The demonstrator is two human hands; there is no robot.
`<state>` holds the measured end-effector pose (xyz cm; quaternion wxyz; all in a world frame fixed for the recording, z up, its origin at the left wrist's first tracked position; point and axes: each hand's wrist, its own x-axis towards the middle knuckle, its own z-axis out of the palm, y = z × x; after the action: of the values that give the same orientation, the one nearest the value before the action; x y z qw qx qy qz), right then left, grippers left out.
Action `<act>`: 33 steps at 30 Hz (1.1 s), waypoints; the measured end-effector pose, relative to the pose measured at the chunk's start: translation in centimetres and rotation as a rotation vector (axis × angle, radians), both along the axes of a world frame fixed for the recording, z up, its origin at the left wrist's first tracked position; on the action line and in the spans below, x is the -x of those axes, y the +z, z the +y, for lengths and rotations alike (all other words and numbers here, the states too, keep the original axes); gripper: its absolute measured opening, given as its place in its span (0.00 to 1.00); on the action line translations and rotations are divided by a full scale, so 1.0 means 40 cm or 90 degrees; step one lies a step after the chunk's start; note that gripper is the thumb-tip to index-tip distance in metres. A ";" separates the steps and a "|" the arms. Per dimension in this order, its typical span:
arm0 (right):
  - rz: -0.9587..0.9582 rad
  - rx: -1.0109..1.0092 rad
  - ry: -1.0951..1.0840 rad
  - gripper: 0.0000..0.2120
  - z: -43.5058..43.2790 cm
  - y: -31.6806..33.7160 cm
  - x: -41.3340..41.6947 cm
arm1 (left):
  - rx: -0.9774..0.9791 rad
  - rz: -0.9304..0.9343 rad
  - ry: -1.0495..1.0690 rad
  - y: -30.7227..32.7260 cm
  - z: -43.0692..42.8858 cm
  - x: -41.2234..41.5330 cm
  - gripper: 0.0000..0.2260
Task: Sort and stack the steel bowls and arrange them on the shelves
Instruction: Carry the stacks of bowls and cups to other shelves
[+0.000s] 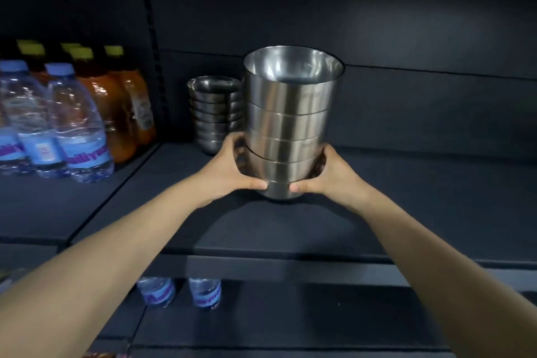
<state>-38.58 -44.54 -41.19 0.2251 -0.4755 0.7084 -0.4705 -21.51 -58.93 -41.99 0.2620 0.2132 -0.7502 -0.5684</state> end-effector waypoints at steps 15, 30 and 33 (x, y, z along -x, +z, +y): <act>-0.032 0.038 0.000 0.34 -0.178 -0.045 0.243 | 0.034 0.003 0.001 -0.049 -0.154 0.234 0.44; -0.006 0.008 0.008 0.40 -0.239 -0.056 0.324 | 0.044 -0.006 0.053 -0.076 -0.218 0.323 0.45; 0.016 -0.004 0.012 0.43 -0.239 -0.056 0.324 | 0.048 -0.016 0.050 -0.078 -0.218 0.319 0.45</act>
<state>-51.55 -54.09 -43.43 0.2224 -0.4873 0.7080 -0.4603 -34.28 -67.64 -45.10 0.2828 0.2399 -0.7650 -0.5265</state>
